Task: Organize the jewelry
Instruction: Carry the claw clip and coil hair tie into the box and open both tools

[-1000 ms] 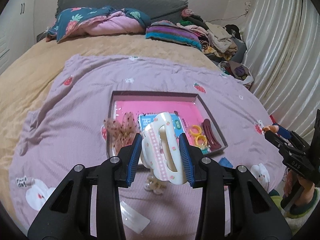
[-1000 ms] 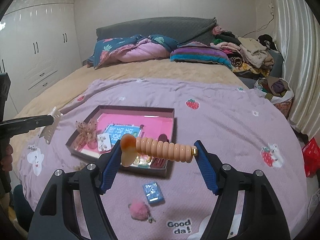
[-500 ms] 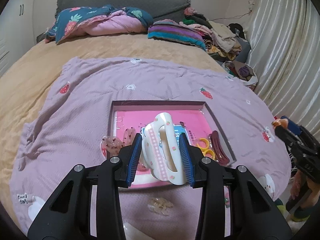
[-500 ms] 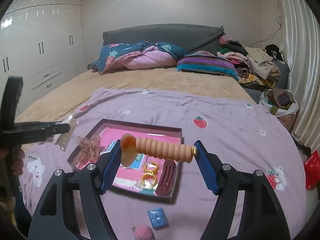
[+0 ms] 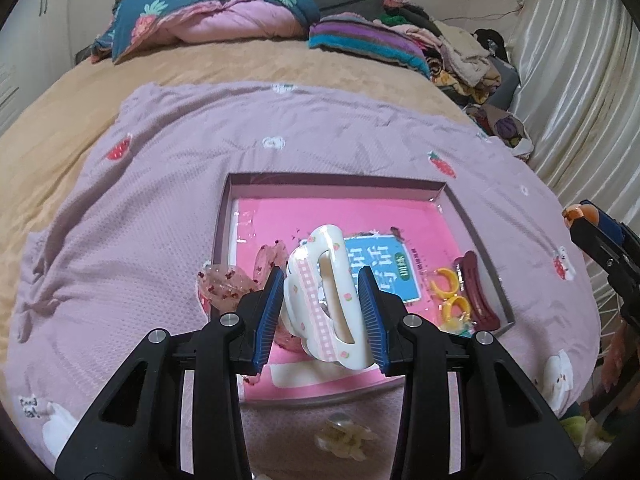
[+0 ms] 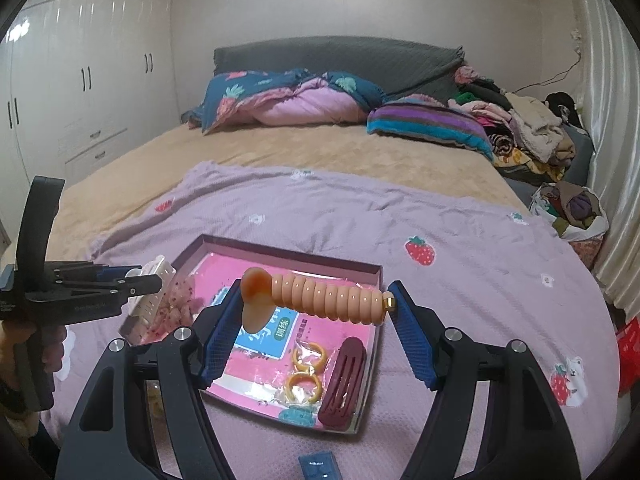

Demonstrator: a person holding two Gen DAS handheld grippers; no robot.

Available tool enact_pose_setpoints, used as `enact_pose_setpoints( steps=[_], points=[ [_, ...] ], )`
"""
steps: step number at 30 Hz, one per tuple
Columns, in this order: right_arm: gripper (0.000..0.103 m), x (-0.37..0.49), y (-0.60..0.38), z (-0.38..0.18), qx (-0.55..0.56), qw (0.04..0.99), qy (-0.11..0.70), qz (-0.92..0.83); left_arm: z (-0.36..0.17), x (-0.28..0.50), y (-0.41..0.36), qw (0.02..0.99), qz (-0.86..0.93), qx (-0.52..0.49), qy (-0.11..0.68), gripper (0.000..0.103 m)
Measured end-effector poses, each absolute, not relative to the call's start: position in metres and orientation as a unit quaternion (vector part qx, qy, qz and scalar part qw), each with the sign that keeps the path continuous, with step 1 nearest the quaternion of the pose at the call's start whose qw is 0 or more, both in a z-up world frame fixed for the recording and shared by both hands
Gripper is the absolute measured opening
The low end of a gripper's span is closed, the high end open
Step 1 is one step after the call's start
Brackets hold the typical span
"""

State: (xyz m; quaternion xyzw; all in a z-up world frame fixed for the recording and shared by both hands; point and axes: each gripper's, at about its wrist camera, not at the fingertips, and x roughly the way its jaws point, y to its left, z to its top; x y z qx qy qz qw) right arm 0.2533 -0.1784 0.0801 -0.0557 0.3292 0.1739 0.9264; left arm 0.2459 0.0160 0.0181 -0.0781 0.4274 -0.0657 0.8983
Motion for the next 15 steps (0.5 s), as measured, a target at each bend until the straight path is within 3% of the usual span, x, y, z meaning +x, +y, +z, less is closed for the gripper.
enact_pose_setpoints(
  steps=[15],
  points=[
    [0.07, 0.274, -0.16, 0.014, -0.07, 0.895, 0.403, 0.175, -0.022, 0.26, 0.022, 0.878, -0.074, -0.092, 0.464, 0.03]
  ],
)
